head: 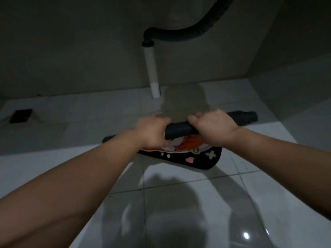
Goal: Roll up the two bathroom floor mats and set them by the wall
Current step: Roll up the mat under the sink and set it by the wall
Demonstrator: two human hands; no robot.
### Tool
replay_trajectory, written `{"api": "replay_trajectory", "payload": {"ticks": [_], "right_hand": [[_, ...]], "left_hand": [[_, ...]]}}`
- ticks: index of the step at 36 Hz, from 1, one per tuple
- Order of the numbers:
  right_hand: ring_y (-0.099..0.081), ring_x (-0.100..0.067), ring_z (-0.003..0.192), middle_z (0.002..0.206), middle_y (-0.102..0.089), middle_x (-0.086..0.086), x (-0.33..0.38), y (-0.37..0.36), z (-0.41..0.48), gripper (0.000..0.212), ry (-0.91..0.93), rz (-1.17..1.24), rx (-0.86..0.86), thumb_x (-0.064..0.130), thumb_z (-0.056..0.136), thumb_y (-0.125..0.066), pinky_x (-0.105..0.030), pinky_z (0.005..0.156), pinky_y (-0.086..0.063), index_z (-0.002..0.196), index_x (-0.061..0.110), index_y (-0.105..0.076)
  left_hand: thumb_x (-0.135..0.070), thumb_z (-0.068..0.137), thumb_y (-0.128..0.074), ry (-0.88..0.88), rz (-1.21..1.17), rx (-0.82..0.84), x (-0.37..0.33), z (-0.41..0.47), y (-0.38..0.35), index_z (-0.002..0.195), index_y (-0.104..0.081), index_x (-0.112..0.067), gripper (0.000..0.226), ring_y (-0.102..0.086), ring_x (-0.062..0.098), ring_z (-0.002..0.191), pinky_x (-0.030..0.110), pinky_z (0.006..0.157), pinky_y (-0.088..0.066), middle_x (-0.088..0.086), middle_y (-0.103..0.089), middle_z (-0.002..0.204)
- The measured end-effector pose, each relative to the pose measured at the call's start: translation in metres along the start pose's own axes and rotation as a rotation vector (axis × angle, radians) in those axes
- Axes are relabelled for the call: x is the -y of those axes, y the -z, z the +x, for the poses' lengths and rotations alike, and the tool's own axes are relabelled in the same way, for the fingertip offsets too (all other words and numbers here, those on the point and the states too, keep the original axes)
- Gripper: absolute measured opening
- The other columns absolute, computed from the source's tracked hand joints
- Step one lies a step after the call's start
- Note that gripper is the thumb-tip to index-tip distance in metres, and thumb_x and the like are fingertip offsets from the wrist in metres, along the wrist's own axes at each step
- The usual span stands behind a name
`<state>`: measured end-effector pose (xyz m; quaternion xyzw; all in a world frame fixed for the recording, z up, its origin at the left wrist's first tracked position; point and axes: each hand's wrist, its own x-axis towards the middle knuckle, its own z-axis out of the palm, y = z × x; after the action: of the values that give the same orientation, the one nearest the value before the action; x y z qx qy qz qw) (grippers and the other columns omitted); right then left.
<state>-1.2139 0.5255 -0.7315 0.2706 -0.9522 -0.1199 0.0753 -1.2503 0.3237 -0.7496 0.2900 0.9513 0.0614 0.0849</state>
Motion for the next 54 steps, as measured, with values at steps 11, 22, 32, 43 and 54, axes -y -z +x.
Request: {"api": "replay_trajectory", "payload": {"ticks": [11, 22, 32, 43, 54], "right_hand": [[-0.062, -0.021, 0.079, 0.083, -0.061, 0.005, -0.004, 0.0, 0.012, 0.038, -0.176, 0.486, 0.377, 0.044, 0.068, -0.071, -0.034, 0.067, -0.051, 0.098, 0.029, -0.054], [-0.057, -0.028, 0.058, 0.076, -0.06, -0.007, -0.008, -0.015, 0.0, 0.024, 0.111, -0.096, -0.186, 0.02, 0.074, -0.065, -0.031, 0.049, -0.039, 0.096, 0.013, -0.058], [-0.061, -0.026, 0.083, 0.094, -0.061, -0.002, -0.007, -0.005, 0.006, 0.042, -0.065, 0.211, 0.154, 0.041, 0.074, -0.066, -0.03, 0.061, -0.039, 0.109, 0.024, -0.052], [-0.058, -0.029, 0.06, 0.076, -0.061, -0.008, -0.011, -0.008, -0.001, 0.032, 0.086, -0.098, -0.153, 0.037, 0.073, -0.065, -0.031, 0.051, -0.035, 0.094, 0.013, -0.058], [-0.062, -0.024, 0.083, 0.092, -0.064, 0.001, -0.009, 0.002, 0.005, 0.041, -0.135, 0.329, 0.291, 0.041, 0.072, -0.07, -0.032, 0.063, -0.044, 0.107, 0.027, -0.053]], "left_hand": [[-0.026, 0.079, -0.064, -0.143, 0.235, -0.329, 0.003, -0.008, -0.008, 0.101, -0.053, -0.016, 0.026, -0.062, 0.028, 0.088, 0.034, 0.064, -0.043, 0.004, -0.064, 0.098], [-0.039, 0.072, -0.072, 0.024, -0.157, -0.014, 0.003, -0.003, -0.004, 0.101, -0.052, -0.021, 0.04, -0.062, 0.025, 0.087, 0.029, 0.064, -0.045, 0.003, -0.065, 0.096], [-0.033, 0.078, -0.065, -0.044, 0.178, -0.229, 0.0, -0.007, -0.006, 0.108, -0.052, -0.021, 0.036, -0.063, 0.026, 0.093, 0.031, 0.065, -0.037, 0.002, -0.065, 0.102], [-0.039, 0.07, -0.073, 0.001, -0.049, -0.055, 0.001, 0.002, -0.007, 0.107, -0.052, -0.023, 0.045, -0.064, 0.025, 0.09, 0.031, 0.068, -0.048, 0.002, -0.066, 0.1], [-0.03, 0.076, -0.065, -0.112, 0.206, -0.282, 0.002, -0.006, -0.011, 0.111, -0.052, -0.019, 0.039, -0.061, 0.026, 0.097, 0.033, 0.066, -0.04, 0.002, -0.064, 0.107]]}}
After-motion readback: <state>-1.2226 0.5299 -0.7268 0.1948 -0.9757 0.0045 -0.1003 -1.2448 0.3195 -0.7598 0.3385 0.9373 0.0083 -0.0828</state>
